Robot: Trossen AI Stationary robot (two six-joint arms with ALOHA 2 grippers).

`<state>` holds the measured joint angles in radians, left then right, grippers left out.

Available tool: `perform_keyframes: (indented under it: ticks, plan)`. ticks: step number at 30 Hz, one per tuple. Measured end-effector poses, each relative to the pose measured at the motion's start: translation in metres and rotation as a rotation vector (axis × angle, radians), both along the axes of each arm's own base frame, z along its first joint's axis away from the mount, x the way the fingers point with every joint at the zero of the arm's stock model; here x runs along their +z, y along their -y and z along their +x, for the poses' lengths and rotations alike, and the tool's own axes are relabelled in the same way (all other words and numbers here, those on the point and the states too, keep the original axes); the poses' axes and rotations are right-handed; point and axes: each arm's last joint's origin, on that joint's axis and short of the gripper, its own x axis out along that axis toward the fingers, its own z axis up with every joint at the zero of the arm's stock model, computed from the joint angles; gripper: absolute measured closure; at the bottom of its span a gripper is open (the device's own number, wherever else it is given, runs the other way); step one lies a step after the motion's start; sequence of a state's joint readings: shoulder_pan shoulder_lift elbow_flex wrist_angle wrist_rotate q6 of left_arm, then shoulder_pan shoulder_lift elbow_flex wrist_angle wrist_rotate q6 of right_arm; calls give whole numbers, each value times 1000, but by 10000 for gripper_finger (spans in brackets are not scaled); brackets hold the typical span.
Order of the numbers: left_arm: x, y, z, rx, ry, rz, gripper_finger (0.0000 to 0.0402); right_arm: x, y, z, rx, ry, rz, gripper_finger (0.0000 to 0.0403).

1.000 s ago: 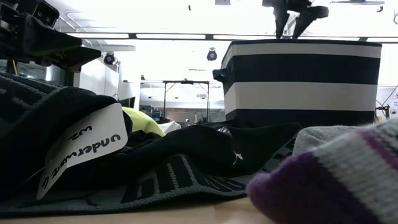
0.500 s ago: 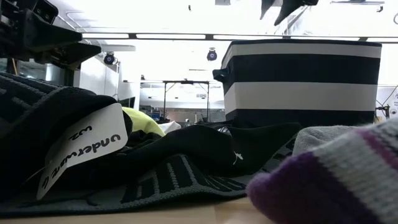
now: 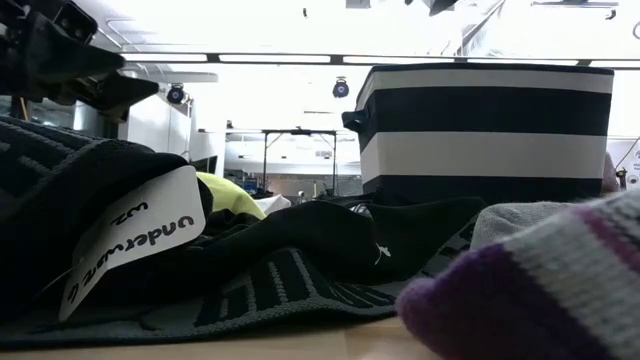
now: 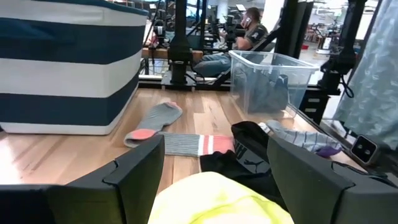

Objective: Pick & Place Cloths
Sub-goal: Put the yellow shirt into the blue bin

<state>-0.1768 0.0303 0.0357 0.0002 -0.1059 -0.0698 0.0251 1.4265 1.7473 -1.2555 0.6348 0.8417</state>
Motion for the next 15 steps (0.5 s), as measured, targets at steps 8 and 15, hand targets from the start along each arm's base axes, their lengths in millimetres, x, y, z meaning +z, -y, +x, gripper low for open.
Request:
perform_keyframes:
  ticks: [8, 15]
  plan:
    - [-1, 2, 0, -82, -18, -60, 121, 2, -8, 2, 28, 30, -2, 166]
    - [6, 2, -3, -85, -230, -90, 121, 2, -9, 3, 31, 43, 0, 166]
